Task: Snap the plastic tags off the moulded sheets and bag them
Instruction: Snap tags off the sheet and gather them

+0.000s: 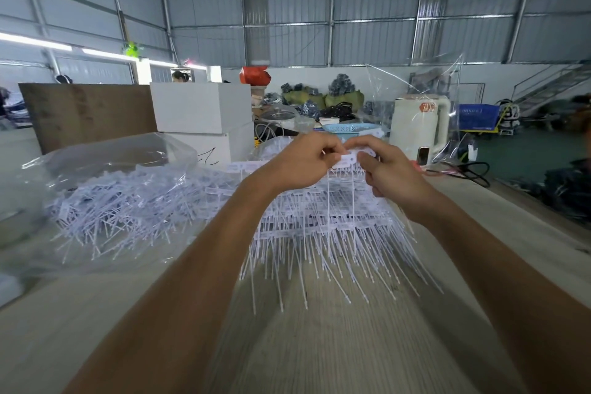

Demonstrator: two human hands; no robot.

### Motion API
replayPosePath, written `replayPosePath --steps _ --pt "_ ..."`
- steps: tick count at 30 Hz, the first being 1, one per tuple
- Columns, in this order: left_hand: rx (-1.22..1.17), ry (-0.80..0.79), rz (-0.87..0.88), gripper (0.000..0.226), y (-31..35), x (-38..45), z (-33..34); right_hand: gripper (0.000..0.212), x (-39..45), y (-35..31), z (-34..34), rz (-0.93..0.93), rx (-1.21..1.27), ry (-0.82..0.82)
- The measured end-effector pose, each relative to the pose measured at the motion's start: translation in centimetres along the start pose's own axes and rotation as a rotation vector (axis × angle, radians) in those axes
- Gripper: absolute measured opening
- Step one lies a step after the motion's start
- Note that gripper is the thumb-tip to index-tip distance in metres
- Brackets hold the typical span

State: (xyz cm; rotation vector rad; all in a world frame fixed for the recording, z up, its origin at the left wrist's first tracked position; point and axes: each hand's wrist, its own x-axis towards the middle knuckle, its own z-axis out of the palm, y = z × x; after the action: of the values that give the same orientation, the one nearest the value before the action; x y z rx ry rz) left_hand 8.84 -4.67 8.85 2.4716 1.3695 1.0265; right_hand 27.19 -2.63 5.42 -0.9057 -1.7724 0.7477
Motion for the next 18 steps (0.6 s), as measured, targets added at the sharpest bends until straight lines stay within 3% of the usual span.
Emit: replayPosePath --steps 5,11,18 --pt "-0.129 0.120 0.017 0.008 0.40 -0.27 -0.41 0.023 0.01 -0.76 0.03 0.090 0.093 -0.026" --pt "-0.265 0.173 0.042 0.015 0.55 -0.51 -0.55 0.012 -0.64 -0.27 -0.24 -0.075 -0.002 -0.072" --pt "-0.297 0.219 0.045 0.014 0.30 -0.48 -0.66 0.011 -0.63 -0.48 0.00 -0.134 0.055 -0.048"
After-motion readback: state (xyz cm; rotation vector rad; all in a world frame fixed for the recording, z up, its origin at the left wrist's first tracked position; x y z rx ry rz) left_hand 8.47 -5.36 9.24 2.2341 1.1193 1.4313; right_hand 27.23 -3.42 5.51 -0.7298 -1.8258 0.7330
